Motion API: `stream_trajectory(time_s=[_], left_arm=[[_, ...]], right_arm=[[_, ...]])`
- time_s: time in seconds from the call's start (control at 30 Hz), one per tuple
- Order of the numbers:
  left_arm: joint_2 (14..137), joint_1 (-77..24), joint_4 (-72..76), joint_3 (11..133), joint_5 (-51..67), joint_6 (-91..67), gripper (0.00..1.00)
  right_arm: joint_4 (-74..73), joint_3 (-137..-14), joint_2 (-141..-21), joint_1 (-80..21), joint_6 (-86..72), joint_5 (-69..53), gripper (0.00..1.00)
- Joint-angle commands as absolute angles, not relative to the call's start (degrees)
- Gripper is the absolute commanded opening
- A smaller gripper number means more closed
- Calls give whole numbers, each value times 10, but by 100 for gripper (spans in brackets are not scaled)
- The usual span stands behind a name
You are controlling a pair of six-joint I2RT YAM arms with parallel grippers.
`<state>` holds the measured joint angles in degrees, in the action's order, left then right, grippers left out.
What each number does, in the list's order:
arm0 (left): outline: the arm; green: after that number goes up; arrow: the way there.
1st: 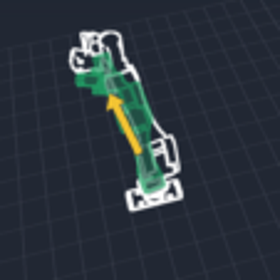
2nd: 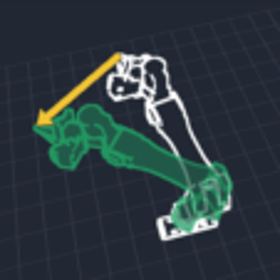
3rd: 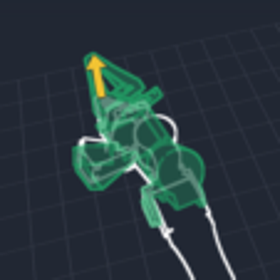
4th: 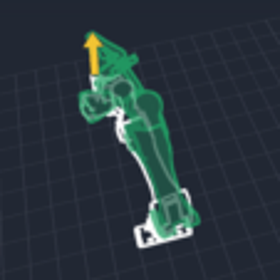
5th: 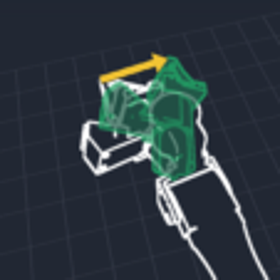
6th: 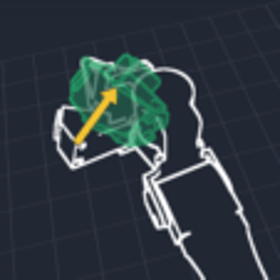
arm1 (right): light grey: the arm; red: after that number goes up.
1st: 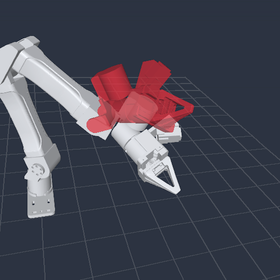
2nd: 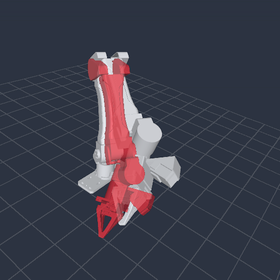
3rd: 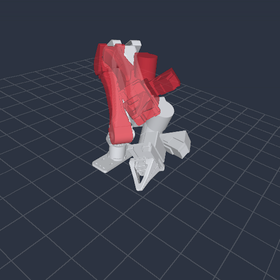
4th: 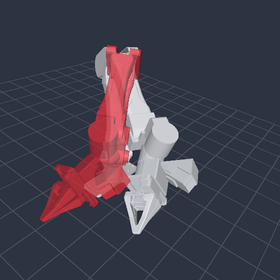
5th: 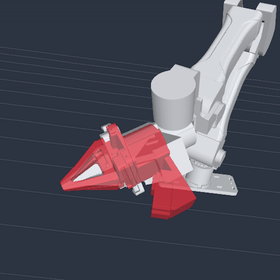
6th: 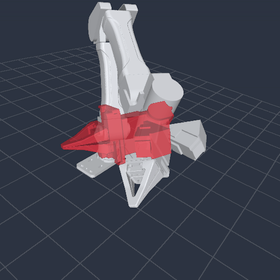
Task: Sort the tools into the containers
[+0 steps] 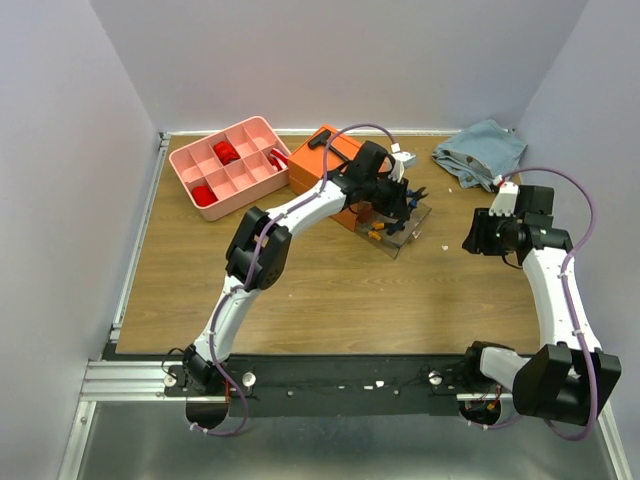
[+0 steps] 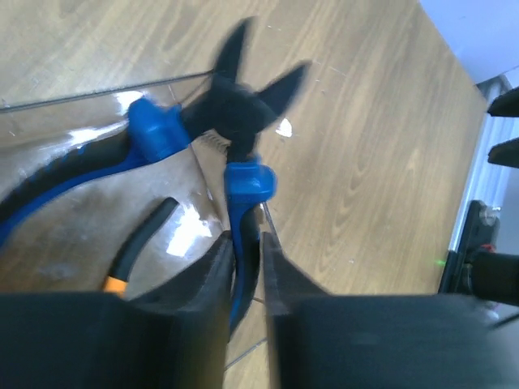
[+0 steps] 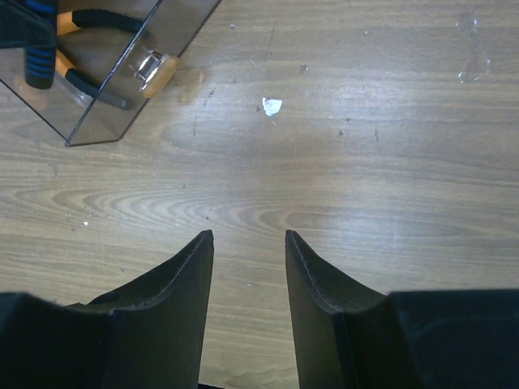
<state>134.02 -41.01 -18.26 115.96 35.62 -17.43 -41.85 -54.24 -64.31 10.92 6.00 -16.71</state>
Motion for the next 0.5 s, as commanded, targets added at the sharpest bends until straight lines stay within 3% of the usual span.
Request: stream_trajectory(time_s=[0.0, 0.17, 0.47], left_arm=[[1331, -422, -205, 1172, 287, -143, 48], [1300, -430, -190, 1176, 300, -156, 56], [1220, -438, -152, 1237, 356, -177, 57]], right_arm=[[-423, -536, -636, 116, 53, -189, 49], [-421, -550, -647, 117, 55, -188, 49], [-405, -614, -710, 117, 40, -215, 49]])
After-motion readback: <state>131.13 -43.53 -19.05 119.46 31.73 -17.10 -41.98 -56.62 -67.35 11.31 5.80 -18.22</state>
